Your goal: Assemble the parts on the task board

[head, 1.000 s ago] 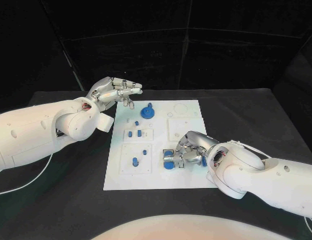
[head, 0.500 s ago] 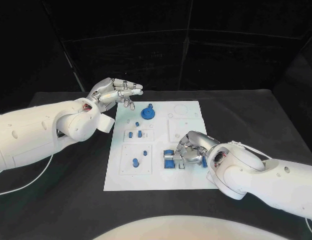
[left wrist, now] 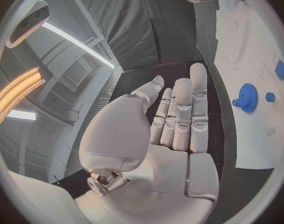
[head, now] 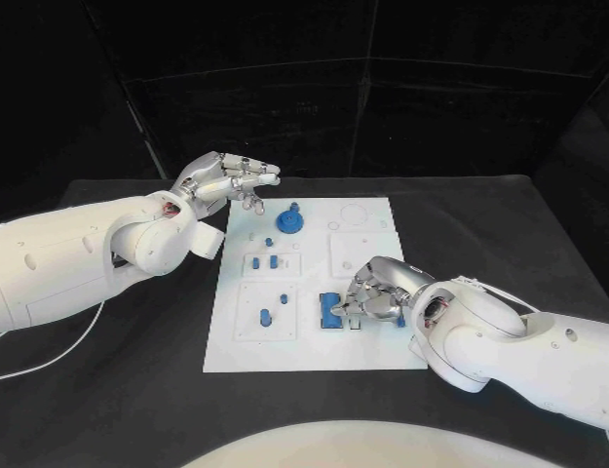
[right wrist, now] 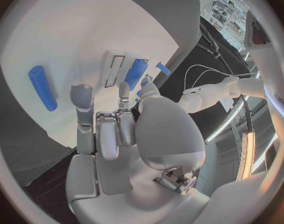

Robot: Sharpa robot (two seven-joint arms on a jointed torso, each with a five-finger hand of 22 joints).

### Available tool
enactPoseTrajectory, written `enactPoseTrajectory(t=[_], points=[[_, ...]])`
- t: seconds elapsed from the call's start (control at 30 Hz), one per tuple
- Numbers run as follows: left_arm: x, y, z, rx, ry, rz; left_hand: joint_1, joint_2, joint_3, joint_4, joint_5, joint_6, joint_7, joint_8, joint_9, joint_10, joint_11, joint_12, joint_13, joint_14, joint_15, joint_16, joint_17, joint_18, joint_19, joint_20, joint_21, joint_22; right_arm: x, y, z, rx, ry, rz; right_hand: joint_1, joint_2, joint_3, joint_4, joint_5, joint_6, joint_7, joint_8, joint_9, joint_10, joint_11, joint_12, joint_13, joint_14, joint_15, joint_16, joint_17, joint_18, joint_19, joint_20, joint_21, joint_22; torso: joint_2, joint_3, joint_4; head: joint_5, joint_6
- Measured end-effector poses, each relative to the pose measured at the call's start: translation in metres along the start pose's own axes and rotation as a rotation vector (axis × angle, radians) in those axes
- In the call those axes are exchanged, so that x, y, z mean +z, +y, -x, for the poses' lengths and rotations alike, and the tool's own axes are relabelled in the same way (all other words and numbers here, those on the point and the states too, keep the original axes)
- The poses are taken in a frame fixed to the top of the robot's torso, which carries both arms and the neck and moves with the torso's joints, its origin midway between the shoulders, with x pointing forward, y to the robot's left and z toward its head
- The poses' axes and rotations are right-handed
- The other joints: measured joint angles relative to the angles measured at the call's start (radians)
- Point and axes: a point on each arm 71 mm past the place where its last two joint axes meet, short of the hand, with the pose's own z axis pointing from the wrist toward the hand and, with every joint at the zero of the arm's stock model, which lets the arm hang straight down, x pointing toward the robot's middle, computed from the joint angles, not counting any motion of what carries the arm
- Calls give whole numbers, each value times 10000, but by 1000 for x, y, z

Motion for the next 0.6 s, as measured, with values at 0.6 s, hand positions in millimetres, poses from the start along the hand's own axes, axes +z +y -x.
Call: enactPoseTrajectory(t=[0.6], points=[[2, 1, 0, 9, -7, 2, 0, 0, 0, 0, 0, 0, 0, 0, 0, 1, 0, 0, 0, 0, 0, 0, 1, -1, 0, 0, 0, -1, -41, -68, 47, -18, -975, -1520, 281, 195, -390, 391, 157, -432, 176, -556, -141, -19, 95, -214, 0, -1, 76, 0, 0, -1, -56, 57, 0, -66, -46, -11, -121, -411, 33]])
